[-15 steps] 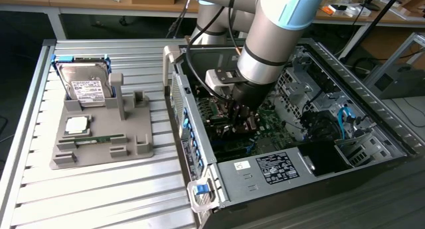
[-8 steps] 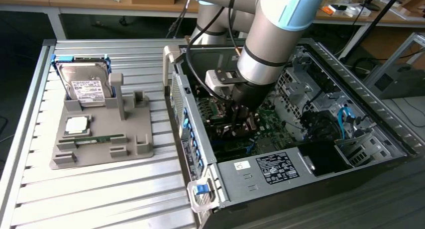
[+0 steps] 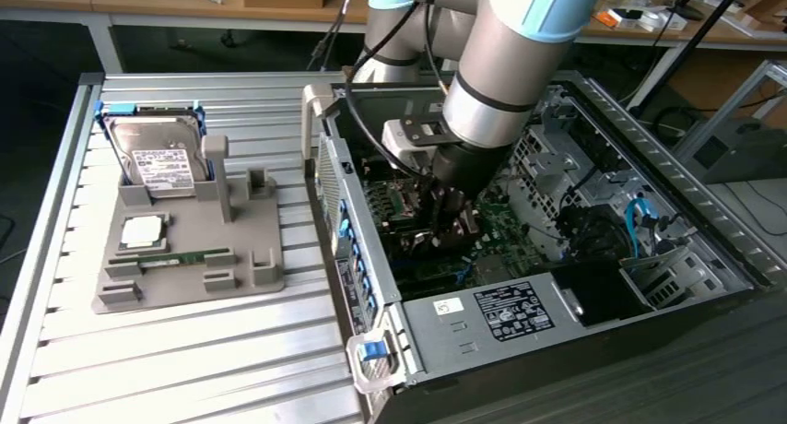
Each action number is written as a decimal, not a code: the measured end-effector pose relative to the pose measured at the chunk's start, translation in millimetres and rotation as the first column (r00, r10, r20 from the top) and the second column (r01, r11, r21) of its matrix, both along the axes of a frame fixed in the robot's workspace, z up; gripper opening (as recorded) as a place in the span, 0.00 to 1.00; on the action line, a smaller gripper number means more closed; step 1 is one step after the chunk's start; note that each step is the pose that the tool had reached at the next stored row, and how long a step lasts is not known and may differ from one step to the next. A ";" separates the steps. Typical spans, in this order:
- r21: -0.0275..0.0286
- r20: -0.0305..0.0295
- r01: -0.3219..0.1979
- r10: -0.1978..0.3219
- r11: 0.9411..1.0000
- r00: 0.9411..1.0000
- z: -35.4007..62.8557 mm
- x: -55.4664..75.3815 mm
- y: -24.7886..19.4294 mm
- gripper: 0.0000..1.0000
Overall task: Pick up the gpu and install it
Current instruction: 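Insert the gpu into the slot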
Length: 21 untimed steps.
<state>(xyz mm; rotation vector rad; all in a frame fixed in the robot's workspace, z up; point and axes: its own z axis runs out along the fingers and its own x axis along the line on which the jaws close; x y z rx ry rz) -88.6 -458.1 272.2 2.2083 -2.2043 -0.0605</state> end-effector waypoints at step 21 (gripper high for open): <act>-0.002 -0.029 -0.023 0.023 1.000 0.999 25.2 33.4 13.7 0.11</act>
